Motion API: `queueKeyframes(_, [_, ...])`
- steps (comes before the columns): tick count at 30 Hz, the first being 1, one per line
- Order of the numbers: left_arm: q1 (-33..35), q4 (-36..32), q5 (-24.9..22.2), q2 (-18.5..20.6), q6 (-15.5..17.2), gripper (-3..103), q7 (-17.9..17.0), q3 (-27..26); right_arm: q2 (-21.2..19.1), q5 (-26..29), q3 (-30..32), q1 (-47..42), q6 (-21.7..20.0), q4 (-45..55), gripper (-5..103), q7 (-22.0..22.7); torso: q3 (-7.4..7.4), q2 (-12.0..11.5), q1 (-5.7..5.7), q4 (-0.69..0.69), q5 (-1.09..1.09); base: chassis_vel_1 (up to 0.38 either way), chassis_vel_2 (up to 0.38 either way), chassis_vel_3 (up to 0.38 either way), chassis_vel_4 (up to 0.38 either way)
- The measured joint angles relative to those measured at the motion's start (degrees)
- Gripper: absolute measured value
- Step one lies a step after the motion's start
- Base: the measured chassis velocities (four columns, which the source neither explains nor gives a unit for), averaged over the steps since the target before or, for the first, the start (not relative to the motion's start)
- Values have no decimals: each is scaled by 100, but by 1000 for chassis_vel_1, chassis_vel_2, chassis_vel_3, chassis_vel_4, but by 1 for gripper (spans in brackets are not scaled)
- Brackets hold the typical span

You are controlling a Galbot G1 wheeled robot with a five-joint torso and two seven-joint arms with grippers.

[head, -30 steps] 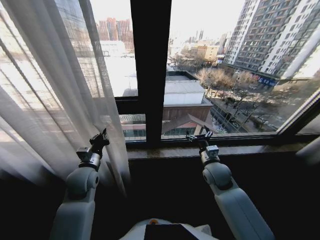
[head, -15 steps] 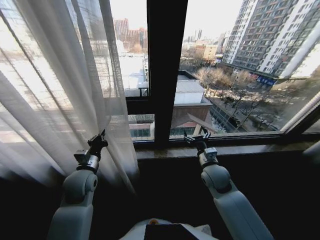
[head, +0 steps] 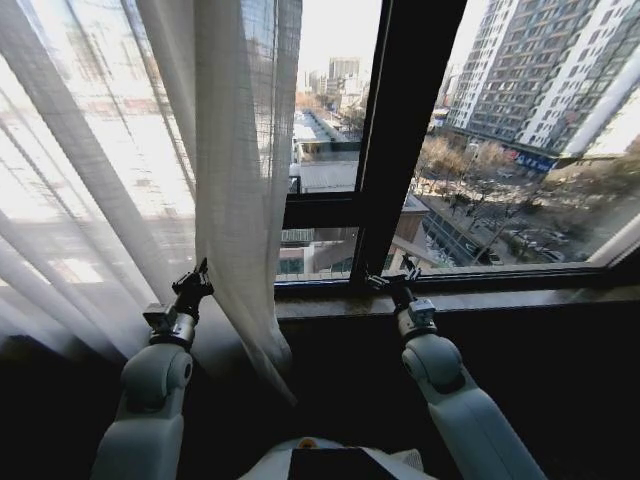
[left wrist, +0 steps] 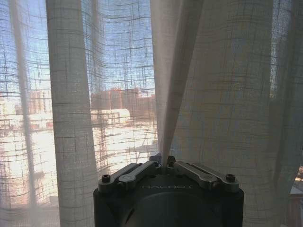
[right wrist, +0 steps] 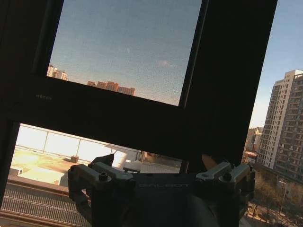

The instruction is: Open the curtains by pulling them apart, changing their state from closed to fully open.

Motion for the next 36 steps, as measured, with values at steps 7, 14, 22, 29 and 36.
queueKeyframes(7, [27, 3, -6, 27, -32, 0, 16, -39, 43, -29, -65, 25, 8, -59, 100, 0, 0, 0, 1, -1, -1, 349, 368, -365, -365])
queueKeyframes(14, [55, 21, -7, 18, -56, 0, 25, -36, 46, -34, -87, 62, 13, -116, 100, 0, 0, 0, 1, -2, 1, 342, 348, -355, -343])
queueKeyframes(22, [94, 62, -11, 15, -125, 0, 35, -102, 80, -74, -214, 108, 13, -197, 100, 0, 0, 0, 1, 0, 1, 356, 352, -340, -344])
queueKeyframes(29, [123, 76, -21, 11, -167, 0, 36, -143, 108, -91, -263, 145, 20, -252, 100, -5, 0, 0, 1, -1, 0, 353, 365, -356, -365])
queueKeyframes(36, [132, 132, -54, 13, -191, 0, 35, -161, 187, -184, -352, 130, 125, -365, 100, -64, -1, 0, 1, 0, -3, 296, 286, -285, -289])
